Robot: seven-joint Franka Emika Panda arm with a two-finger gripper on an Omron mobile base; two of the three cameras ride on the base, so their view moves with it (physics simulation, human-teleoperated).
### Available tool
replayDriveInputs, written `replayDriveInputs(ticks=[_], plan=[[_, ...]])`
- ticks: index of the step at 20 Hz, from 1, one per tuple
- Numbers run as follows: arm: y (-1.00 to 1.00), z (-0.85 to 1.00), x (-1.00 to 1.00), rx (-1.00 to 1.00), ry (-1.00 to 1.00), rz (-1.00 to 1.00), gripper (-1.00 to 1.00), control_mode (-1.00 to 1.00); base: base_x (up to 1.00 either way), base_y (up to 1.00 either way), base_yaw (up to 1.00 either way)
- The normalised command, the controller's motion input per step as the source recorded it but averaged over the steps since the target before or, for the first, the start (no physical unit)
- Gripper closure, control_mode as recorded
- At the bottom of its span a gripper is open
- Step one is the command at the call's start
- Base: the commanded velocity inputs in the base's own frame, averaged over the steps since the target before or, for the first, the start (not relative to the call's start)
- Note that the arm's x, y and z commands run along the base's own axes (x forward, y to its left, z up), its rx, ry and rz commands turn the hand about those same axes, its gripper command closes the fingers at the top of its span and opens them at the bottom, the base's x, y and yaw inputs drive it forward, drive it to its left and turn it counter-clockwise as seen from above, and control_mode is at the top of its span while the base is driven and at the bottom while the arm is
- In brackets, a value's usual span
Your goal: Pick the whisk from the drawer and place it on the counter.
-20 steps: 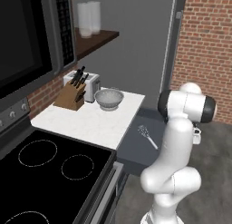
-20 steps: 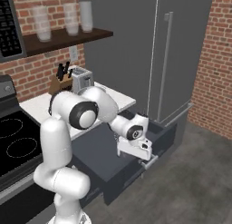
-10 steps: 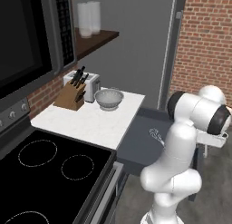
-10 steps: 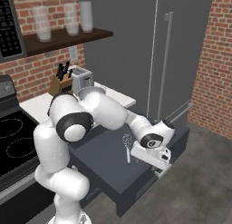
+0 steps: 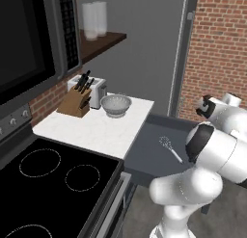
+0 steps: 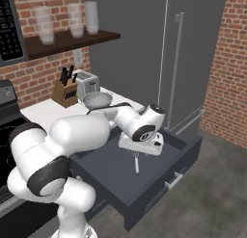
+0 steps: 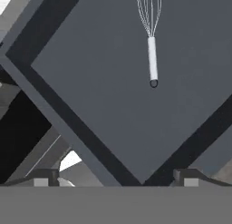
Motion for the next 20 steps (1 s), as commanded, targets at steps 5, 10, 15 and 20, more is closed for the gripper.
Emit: replayDriveInputs(ticks=[5, 10, 15, 20], plan=[[0.96, 0.00, 0.79, 0.00, -0.05, 0.21, -1.00, -1.00, 0.00, 0.00, 0.00], [-0.01, 0.00, 0.60, 0.01, -0.02, 0.18, -1.00, -1.00, 0.00, 0.00, 0.00], [-0.81, 0.00, 0.24, 0.14, -0.01, 0.15, -1.00, -1.00, 0.00, 0.00, 0.00], [-0.30, -0.18, 0.36, 0.03, 0.00, 0.07, -1.00, -1.00, 0.00, 0.00, 0.00]])
